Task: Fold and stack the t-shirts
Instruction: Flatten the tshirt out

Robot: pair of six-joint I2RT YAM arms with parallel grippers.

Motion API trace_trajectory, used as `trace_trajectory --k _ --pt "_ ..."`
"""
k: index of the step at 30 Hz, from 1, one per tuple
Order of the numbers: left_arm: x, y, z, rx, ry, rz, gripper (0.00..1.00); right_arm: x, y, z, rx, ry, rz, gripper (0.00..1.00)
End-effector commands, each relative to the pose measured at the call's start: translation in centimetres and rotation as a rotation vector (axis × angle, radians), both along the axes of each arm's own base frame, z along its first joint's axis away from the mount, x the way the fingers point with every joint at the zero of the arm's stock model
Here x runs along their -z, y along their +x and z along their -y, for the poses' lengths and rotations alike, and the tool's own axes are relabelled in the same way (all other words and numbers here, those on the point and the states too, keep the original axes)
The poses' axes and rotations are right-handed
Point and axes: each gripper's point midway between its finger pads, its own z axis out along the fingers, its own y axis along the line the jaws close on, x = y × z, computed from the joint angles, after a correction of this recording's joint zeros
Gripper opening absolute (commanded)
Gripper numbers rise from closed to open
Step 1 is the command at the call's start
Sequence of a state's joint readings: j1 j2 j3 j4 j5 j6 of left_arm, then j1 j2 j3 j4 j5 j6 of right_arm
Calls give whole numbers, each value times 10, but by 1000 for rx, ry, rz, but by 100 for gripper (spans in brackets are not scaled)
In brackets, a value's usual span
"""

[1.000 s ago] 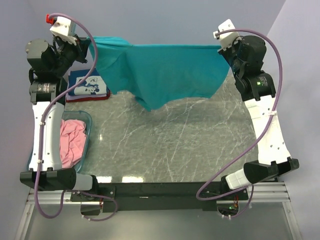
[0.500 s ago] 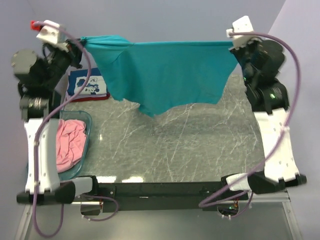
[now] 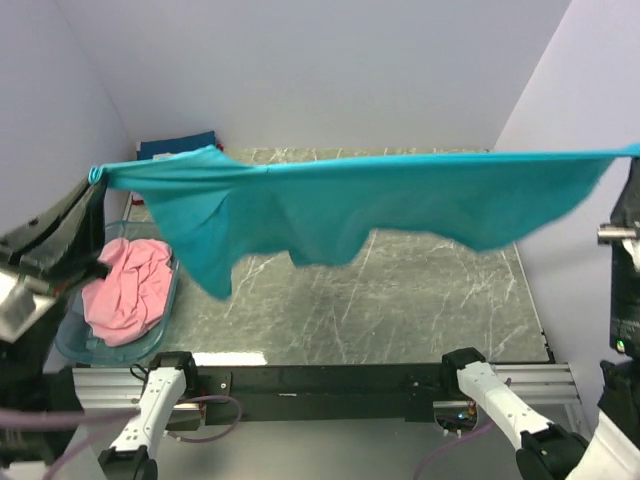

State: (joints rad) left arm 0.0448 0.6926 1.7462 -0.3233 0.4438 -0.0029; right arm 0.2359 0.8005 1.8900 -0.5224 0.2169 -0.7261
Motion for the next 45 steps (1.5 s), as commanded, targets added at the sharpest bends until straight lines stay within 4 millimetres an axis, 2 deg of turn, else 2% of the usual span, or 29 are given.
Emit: trace_trajectory --k 1,3,6,7,9,10,12,13,14,15,17,18,20,21,23,25,26,28,29,30,31,33,34,35,37,38,40,41,45 --pt "9 11 -37 -220 -58 -54 1 11 -3 34 204 45 -30 0" --pt "22 11 -37 -228 -32 -98 1 17 -1 34 221 7 -43 0" --pt "46 18 -34 -230 26 -159 1 39 25 23 197 -69 -123 0" --pt "64 32 -34 -230 44 -211 1 60 44 17 183 -96 -187 0" --pt "85 43 -32 -220 84 -252 1 86 65 5 146 -150 -260 0" --pt "109 59 -32 -213 93 -325 1 118 87 -1 132 -182 -337 0" --pt "137 73 -25 -168 114 -399 1 149 108 -12 95 -233 -406 0" --pt "173 91 -22 -141 130 -491 1 183 126 -18 82 -262 -475 0" --pt "188 99 -21 -127 136 -524 1 200 134 -21 69 -280 -508 0" --pt "227 115 -19 -105 142 -610 1 218 144 -27 45 -300 -546 0" --pt "255 131 -20 -102 152 -654 1 269 166 -36 13 -334 -649 0" --pt "291 146 -21 -95 154 -736 1 286 172 -39 1 -342 -681 0" --pt "312 165 -22 -90 155 -758 1 334 192 -45 -23 -365 -764 0" --pt "346 181 -22 -75 155 -837 1 349 198 -47 -29 -381 -787 0" --pt "370 199 -24 -74 142 -887 1 393 217 -51 -36 -401 -860 0" --pt "401 228 -24 -65 139 -954 1 417 233 -54 -34 -415 -887 0" --pt "421 248 -25 -70 133 -999 1 440 243 -56 -34 -422 -947 0" --pt "432 269 -24 -67 141 -1036 1 451 260 -58 -30 -415 -964 0" --pt "456 284 -25 -65 136 -1109 1 472 269 -60 -33 -417 -1018 0" --pt "448 299 -26 -68 140 -1083 1 479 275 -61 -33 -424 -1033 0" --pt "452 309 -25 -69 142 -1095 1 477 285 -61 -25 -423 -1033 0" --pt "463 337 -26 -77 142 -1127 1 495 301 -62 -13 -435 -1061 0" --pt "466 345 -25 -77 145 -1136 1 490 311 -63 -5 -438 -1045 0" --pt "469 354 -26 -79 144 -1145 1 503 318 -61 2 -446 -1076 0" --pt "480 377 -26 -94 152 -1173 0 500 331 -60 15 -447 -1072 0" --pt "493 385 -23 -90 162 -1199 0 510 336 -60 17 -453 -1093 0" --pt "490 405 -30 -134 165 -1184 1 509 347 -59 33 -459 -1092 0" --pt "494 415 -21 -130 181 -1184 1 519 351 -57 41 -467 -1117 0" --pt "509 440 -19 -135 173 -1217 1 527 367 -53 61 -467 -1142 0"
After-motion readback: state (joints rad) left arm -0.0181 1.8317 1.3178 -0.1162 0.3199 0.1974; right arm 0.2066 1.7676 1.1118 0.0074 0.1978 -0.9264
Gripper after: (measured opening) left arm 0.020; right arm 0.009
